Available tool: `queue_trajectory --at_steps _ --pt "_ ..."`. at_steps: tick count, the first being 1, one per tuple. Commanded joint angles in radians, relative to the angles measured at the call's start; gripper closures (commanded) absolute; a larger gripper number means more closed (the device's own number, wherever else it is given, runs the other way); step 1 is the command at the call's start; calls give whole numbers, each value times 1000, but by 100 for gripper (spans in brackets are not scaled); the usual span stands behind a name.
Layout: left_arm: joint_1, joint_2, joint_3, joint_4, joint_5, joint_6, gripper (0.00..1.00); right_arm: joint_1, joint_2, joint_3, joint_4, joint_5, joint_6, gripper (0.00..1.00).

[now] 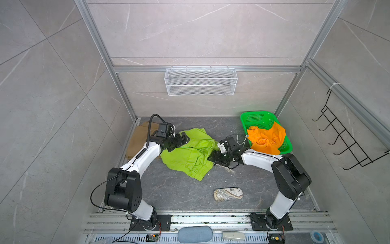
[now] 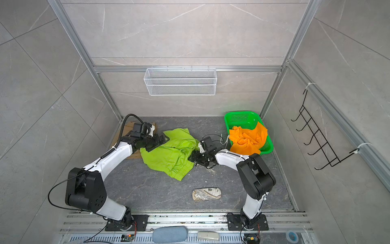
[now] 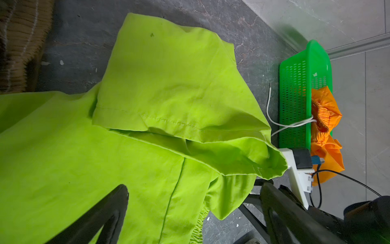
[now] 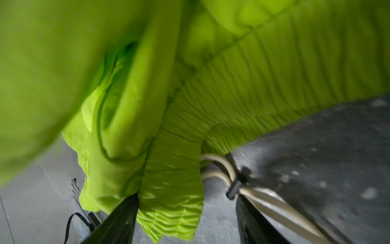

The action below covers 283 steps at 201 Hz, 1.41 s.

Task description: Fold and stack the shorts

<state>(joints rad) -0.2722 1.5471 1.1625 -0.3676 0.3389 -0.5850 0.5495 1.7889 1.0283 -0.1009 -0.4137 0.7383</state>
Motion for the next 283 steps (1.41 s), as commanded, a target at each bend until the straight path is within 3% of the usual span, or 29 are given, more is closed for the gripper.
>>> queue_trajectory --at_steps 1,27,51,68,114,146,163,188,225,252,283 --pt "-18 7 2 38 28 -24 0 -3 44 -1 110 -12 55 40" --pt "-30 8 -1 36 26 -29 0 -2 65 8 151 -20 76 56" --pt "-36 15 -6 34 32 -35 0 -5 76 29 131 -15 68 87" --pt "-38 14 -9 32 32 -34 0 -29 53 36 102 2 62 100" --pt "-38 7 2 22 32 -33 0 -203 -71 179 -181 75 -33 100" --pt "-38 6 53 8 43 -27 0 -275 -146 482 -434 181 -163 100" --pt "-30 2 84 0 46 -27 0 -234 -137 644 -500 210 -196 100" --pt "18 -24 75 45 84 -77 0 -62 -49 795 -574 280 -262 100" --pt "92 -76 13 74 102 -107 0 74 116 742 -567 251 -216 100" --pt "113 -99 -26 68 109 -98 0 98 153 687 -578 213 -222 77" --pt "111 -71 -49 83 136 -104 0 79 54 608 -568 236 -256 49"
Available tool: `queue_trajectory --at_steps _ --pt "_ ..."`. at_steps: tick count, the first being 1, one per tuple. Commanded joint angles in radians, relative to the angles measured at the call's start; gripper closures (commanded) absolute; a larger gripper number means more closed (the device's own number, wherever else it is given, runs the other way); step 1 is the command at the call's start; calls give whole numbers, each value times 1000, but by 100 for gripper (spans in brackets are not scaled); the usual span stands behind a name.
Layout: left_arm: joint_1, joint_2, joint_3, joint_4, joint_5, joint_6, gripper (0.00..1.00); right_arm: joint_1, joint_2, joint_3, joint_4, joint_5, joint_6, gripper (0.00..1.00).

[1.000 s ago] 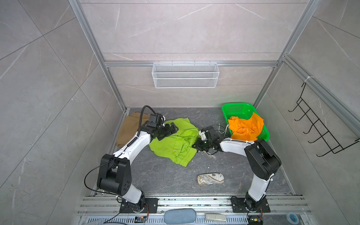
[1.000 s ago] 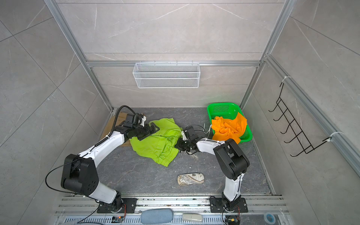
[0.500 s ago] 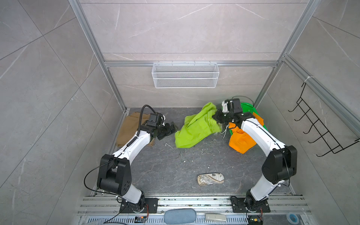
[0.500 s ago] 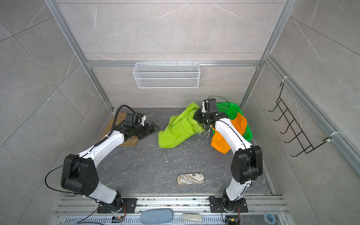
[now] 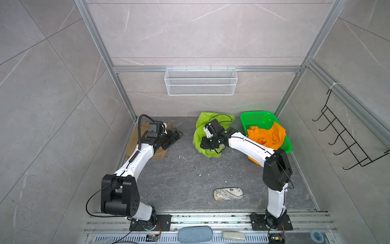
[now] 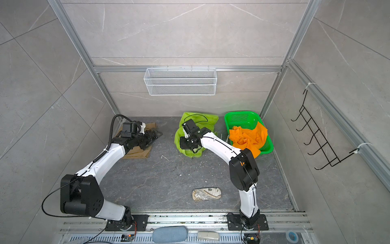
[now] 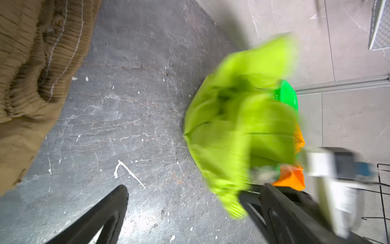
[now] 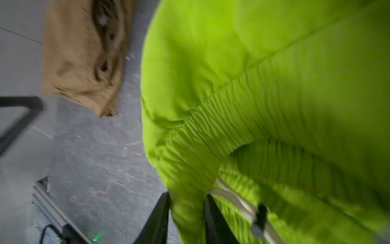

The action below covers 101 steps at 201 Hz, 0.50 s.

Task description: Fold and stack the shorts

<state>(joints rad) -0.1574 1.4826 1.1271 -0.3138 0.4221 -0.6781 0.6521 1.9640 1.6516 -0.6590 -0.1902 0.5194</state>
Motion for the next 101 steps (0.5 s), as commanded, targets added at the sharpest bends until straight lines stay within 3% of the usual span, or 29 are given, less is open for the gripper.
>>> queue_trajectory --at_steps 1,21,38,72,101 --pt "-4 -6 -15 30 54 -12 0 -26 -124 -16 -12 13 -37 48" --pt "-7 14 -34 51 70 -29 0 -76 -186 -81 -13 13 -43 27" --pt "-15 19 -54 69 72 -45 0 -137 -225 -152 -7 9 -42 16" --pt "-58 33 -69 75 70 -49 0 -254 -253 -295 40 -22 -32 13" --pt "-87 52 -75 80 64 -56 0 -269 -226 -352 135 -100 6 14"
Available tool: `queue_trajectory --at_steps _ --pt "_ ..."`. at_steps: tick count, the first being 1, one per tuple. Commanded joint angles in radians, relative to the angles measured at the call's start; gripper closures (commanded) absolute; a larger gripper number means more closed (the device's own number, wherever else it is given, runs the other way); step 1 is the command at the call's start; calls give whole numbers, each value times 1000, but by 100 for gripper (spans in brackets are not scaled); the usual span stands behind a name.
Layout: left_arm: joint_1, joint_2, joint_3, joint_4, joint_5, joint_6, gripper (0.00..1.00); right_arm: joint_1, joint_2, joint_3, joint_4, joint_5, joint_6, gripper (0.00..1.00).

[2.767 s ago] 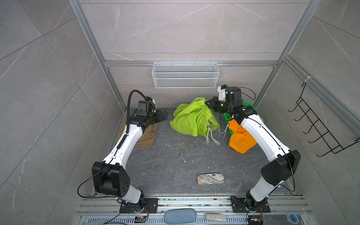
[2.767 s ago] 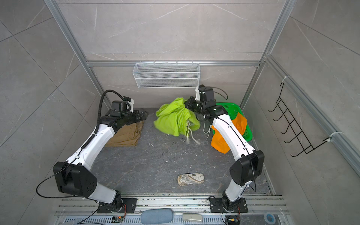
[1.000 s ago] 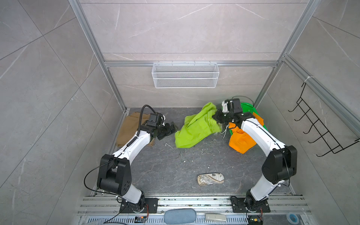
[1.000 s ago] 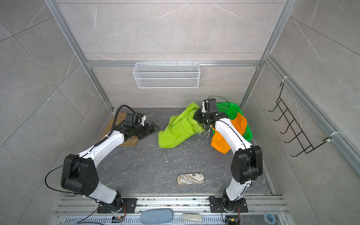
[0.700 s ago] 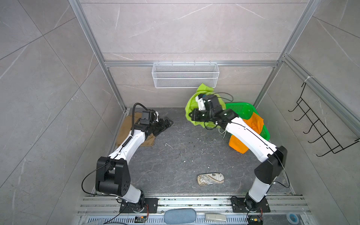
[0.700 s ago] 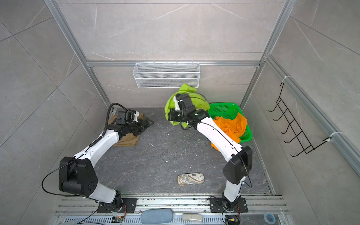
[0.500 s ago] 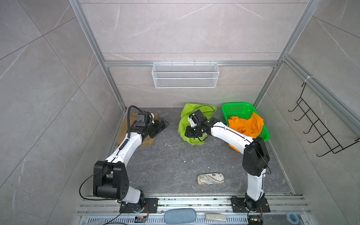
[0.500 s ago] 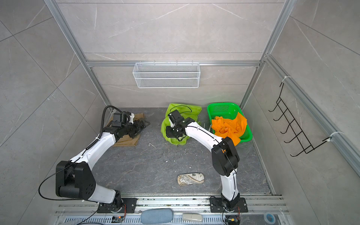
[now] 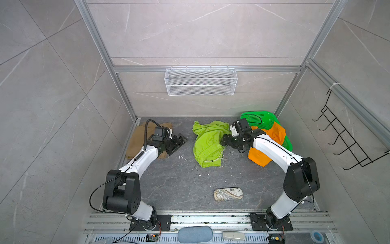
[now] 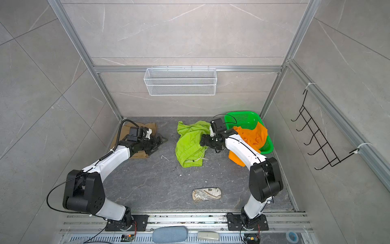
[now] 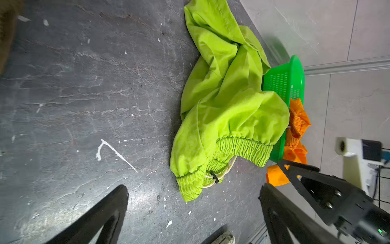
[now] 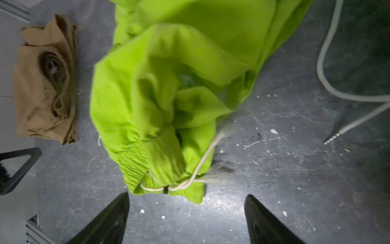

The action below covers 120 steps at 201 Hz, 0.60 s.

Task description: Fold and stack the shorts

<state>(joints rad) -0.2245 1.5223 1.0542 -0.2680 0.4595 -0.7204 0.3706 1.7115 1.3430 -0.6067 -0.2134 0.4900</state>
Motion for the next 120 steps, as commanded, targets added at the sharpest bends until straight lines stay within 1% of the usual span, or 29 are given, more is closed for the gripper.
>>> queue_trajectory --at_steps 1,19,50,73,97,103,120 --pt "-20 14 -3 34 27 -15 0 13 27 -45 88 -81 39 15" --pt "-34 21 -2 44 25 -27 0 12 54 -58 178 -131 90 17" --pt "-52 24 6 43 24 -32 0 17 113 -37 293 -190 167 27" --pt "-52 22 2 43 25 -35 0 25 146 -15 330 -188 180 36" --pt "-52 25 1 48 31 -41 0 37 179 13 346 -200 182 41" --pt "-52 27 3 51 33 -43 0 41 187 18 346 -204 182 45" --pt "-52 29 5 53 34 -46 0 55 191 29 345 -195 183 62"
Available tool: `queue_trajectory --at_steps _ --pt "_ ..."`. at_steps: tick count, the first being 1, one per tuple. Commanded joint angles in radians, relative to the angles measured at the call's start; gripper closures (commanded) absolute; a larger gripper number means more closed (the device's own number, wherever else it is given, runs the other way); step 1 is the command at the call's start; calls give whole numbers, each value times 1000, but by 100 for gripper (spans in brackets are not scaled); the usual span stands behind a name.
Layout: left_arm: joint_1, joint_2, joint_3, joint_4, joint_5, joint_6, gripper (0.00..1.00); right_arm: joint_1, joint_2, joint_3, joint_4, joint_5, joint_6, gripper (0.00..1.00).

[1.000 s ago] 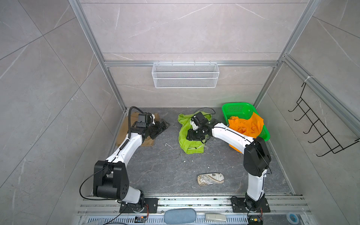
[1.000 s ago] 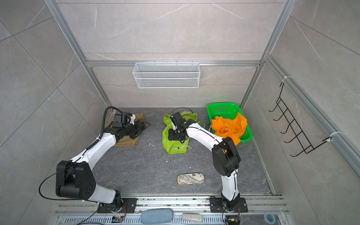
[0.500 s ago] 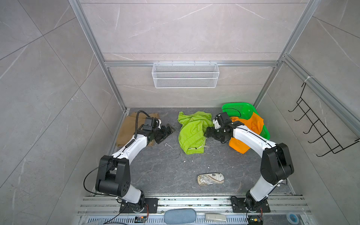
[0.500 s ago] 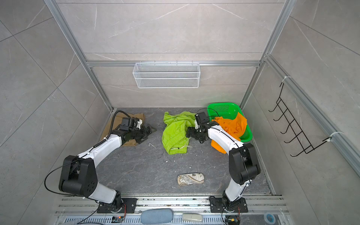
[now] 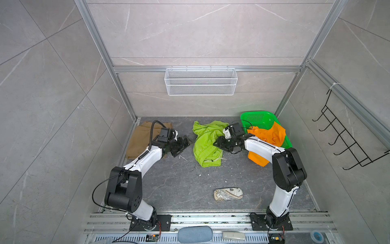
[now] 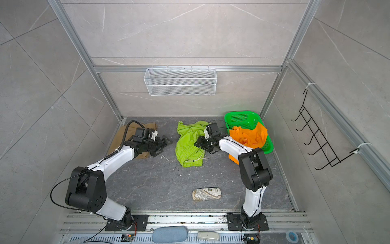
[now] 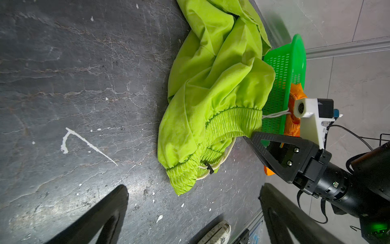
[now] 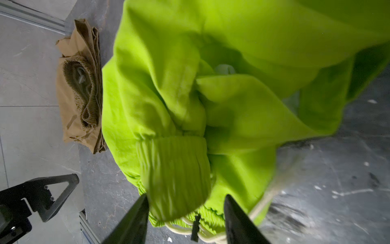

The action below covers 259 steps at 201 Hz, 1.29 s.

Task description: Fold and stack the shorts

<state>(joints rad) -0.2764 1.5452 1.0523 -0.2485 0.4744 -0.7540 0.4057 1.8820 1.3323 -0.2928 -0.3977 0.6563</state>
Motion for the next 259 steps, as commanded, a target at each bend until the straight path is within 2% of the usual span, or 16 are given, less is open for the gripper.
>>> queue_trajectory --at_steps 1,31,52,72,95,107,134,159,186,229,259 --pt "-1 5 8 34 20 -12 0 20 21 40 30 -9 15 63" --pt "0 -6 9 34 24 -9 0 55 35 90 -9 29 -10 88" --pt "1 -13 14 31 29 -8 0 97 52 140 -49 55 -23 100" --pt "17 -31 15 24 38 -9 0 167 61 194 -76 81 -26 100" --pt "80 -79 -8 28 47 -18 0 264 94 284 -129 127 -37 100" --pt "111 -97 -14 20 52 -15 0 309 146 326 -131 108 -19 100" --pt "140 -105 -7 -13 71 1 0 390 270 433 -167 67 -12 88" --pt "140 -117 -31 -15 73 7 0 392 259 438 -158 54 -10 72" --pt "140 -111 -67 2 89 10 0 357 185 400 -190 69 -50 55" --pt "132 -105 -114 39 110 34 0 253 -6 196 -149 62 -55 31" --pt "83 -89 -85 7 108 112 0 154 -141 51 -115 51 -50 16"
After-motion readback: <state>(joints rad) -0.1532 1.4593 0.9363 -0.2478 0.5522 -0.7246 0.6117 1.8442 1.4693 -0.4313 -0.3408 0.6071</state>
